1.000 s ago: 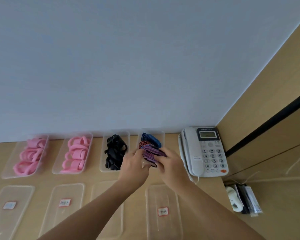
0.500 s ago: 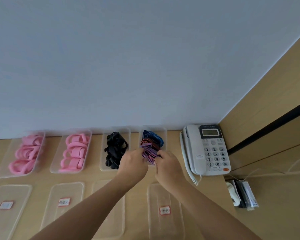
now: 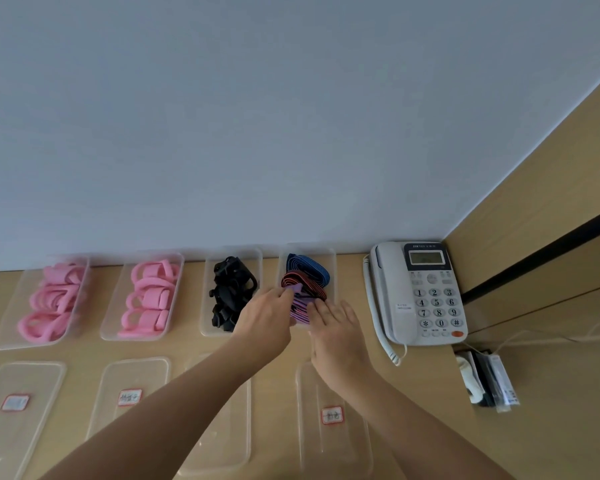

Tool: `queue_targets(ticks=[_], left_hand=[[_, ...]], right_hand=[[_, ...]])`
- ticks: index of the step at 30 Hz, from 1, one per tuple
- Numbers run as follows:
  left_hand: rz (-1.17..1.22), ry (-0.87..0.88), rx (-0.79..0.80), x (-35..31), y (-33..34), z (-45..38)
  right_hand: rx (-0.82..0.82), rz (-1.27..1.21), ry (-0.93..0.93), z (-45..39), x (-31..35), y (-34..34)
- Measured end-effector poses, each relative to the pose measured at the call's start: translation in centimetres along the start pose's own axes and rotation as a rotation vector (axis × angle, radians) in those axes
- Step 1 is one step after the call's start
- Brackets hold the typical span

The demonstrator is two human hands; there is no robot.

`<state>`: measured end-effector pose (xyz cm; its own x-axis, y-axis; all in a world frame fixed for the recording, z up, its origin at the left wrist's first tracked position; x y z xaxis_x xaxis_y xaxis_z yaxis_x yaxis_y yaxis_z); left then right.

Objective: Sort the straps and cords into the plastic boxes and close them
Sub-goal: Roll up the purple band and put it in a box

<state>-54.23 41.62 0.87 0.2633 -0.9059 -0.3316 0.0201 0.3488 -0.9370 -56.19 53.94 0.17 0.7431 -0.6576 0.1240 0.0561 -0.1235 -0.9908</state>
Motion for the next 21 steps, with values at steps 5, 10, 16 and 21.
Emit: queue_targets(ticks=[5, 10, 16, 21], left_hand=[[-0.01, 0.011, 0.038, 0.2, 0.5, -0.5], [-0.098, 0.097, 0.039, 0.1, 1.3, 0.1], [-0.166, 0.126, 0.012, 0.3, 1.4, 0.4], [-0.155, 0.077, -0.001, -0.3, 2.5, 0.6]], right_hand=[[-0.014, 0.051, -0.04, -0.3, 0.3, -0.2], [0.149, 0.153, -0.051, -0.5, 0.9, 1.0], [0.151, 0.068, -0.007, -0.4, 0.2, 0.3], [0.147, -0.022, 0.02, 0.6, -0.1, 0.1]])
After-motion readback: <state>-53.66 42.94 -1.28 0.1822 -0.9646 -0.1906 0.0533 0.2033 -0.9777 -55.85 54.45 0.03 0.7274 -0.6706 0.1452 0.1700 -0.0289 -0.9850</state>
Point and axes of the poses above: each hand's wrist, its own z-axis away from the middle knuckle, its own y-axis out of the palm, x = y × z, the point moved 7 cm from there along -z, towards the middle knuckle, and after that the axes turned 3 degrees about -y, right-handed, at the moved point
